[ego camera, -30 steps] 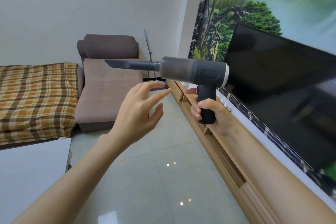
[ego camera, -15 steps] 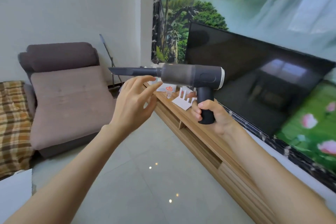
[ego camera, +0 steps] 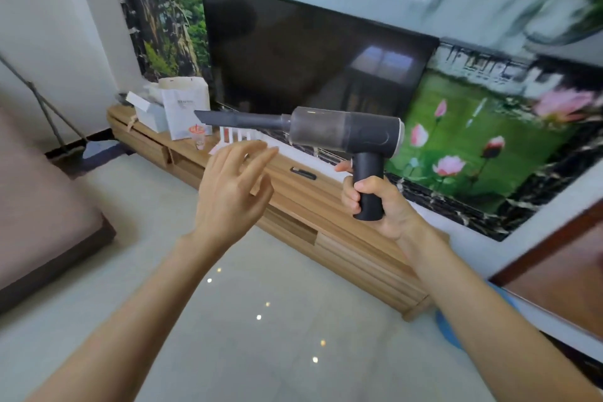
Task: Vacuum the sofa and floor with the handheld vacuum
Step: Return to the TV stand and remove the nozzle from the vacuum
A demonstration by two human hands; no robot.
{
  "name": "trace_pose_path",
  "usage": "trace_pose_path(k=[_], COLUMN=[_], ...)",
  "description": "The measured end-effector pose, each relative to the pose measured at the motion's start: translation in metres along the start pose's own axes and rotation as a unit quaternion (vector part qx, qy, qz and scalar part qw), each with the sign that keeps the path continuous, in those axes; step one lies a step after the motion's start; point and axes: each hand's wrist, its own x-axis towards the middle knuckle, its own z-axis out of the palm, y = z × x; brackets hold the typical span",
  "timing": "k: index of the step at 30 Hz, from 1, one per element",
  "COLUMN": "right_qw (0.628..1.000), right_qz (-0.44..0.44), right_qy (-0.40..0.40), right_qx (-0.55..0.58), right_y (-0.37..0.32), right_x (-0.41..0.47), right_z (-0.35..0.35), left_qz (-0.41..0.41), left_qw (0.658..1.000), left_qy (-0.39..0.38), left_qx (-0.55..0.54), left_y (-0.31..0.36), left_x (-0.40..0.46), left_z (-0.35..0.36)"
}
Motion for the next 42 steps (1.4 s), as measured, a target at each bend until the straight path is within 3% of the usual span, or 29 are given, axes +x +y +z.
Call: trace_pose_path(k=[9,22,31,42], right_qw=[0.996,0.998,0.998,0.962], right_qz=[-0.029,-0.024,-0.008,-0.008], right_qy=[0.08,0.049,0.064,0.239], right_qx=[-0.011,0.002,0.013,-0.132], right_y=[-0.04,-0.103,-0.098,-0.116], right_x=[-0.04,-0.062,-0.038,0.069], right_z=[-0.138,-0.274,-0.312,-0.335], left_qz=[0.017,0.112,0.147,0.158], left_qw=[0.999,0.994,0.989,0.987], left_qy=[-0.02,-0.011,-0.011,-0.008], left_qx=[-0.023,0.014,-0.001,0.02], left_y=[0.068,0.126,0.107,0.024], left_x=[0.057,0.167,0.19,0.246], left_z=[0.122,0.262,0.311,0.378])
